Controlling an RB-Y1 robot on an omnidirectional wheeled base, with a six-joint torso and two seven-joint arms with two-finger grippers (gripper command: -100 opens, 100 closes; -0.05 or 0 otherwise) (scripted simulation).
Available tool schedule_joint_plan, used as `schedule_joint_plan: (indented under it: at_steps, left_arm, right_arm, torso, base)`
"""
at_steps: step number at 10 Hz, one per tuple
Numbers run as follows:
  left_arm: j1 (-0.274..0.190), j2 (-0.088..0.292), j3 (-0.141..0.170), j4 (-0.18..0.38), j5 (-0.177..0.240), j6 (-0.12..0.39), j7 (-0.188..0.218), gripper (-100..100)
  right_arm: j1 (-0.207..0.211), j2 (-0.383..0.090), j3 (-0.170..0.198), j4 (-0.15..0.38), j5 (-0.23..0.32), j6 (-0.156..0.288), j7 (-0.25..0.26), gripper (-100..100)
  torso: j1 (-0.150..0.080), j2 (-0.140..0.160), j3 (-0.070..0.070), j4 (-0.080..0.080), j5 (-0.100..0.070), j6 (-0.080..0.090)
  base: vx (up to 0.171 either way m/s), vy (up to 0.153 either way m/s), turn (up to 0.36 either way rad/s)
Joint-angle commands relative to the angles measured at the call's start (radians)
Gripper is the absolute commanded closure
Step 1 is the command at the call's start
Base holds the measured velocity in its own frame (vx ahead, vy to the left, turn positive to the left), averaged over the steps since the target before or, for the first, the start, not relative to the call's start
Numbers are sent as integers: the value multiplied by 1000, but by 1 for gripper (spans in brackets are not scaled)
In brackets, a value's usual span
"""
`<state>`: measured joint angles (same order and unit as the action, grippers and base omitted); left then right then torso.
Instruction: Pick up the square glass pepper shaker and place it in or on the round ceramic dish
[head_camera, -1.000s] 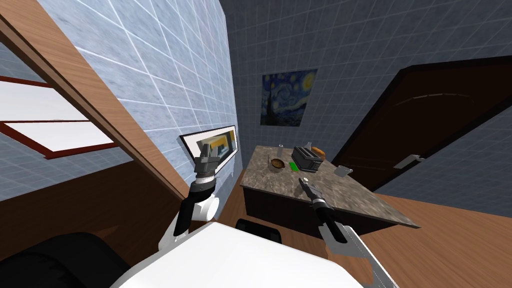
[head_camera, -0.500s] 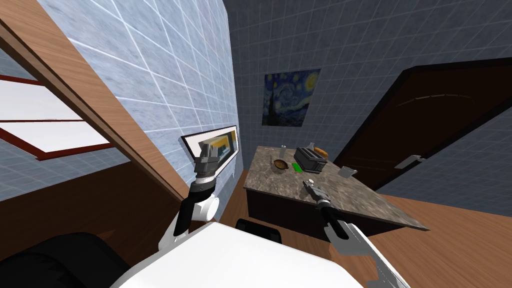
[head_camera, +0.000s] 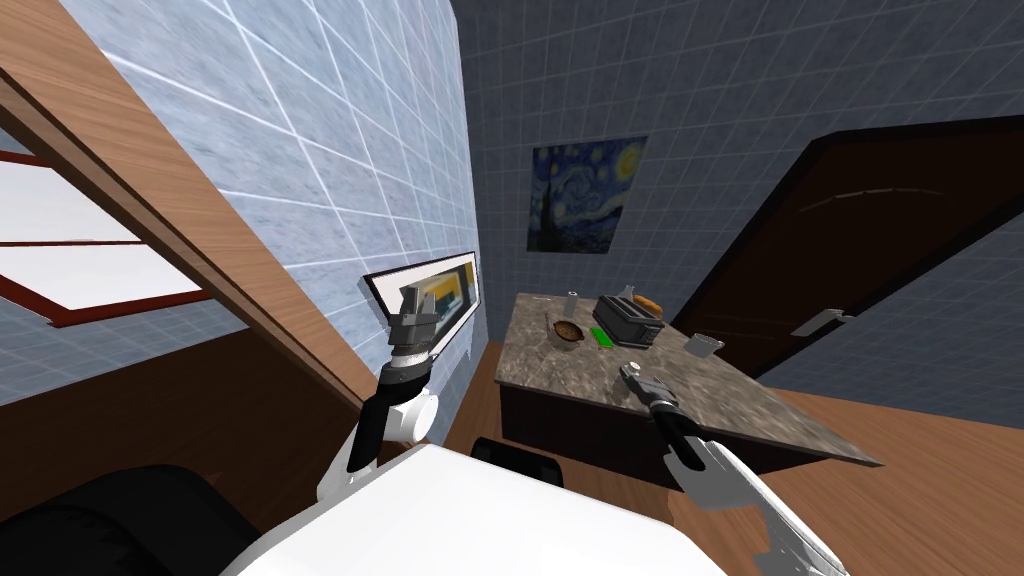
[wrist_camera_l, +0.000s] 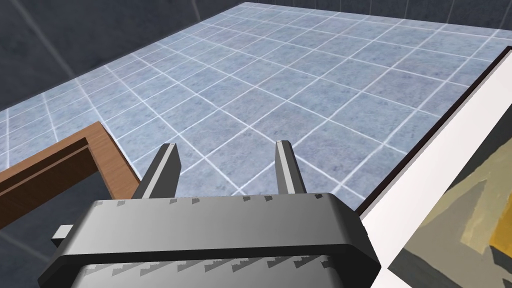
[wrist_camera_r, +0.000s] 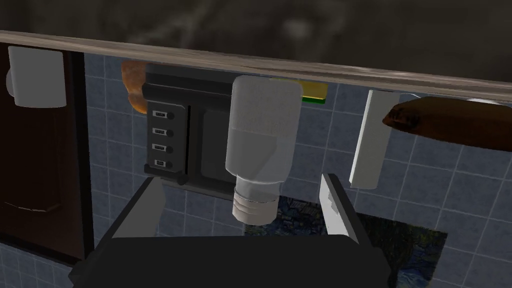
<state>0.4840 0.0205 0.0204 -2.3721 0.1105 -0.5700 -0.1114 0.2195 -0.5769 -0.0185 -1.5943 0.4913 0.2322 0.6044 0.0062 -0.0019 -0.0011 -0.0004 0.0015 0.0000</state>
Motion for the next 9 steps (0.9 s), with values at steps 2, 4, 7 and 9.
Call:
schedule_joint_plan:
  at_steps: [2,4,7,9]
  left_arm:
    - [0,0,0,0,0,0,0,0]
    - [0,0,0,0,0,0,0,0]
    - [0,0,0,0,0,0,0,0]
    - [0,0,0,0,0,0,0,0]
  right_arm:
    - [-17,-45,1,45,28,44,30,-100]
    - [-19,-53,4,45,27,50,32,-100]
    - [-30,-41,-3,60,37,57,33,-100]
    - [-31,-40,-5,61,38,58,33,100]
  torso:
    - [2,-1,0,0,0,0]
    - [2,-1,-1,0,1,0]
    - [-8,0,0,0,-2,-1]
    - [-7,1,1,0,-2,0]
  base:
    - [39,138,-22]
    - [34,89,4]
    - [10,-20,81]
    - [1,-2,-5]
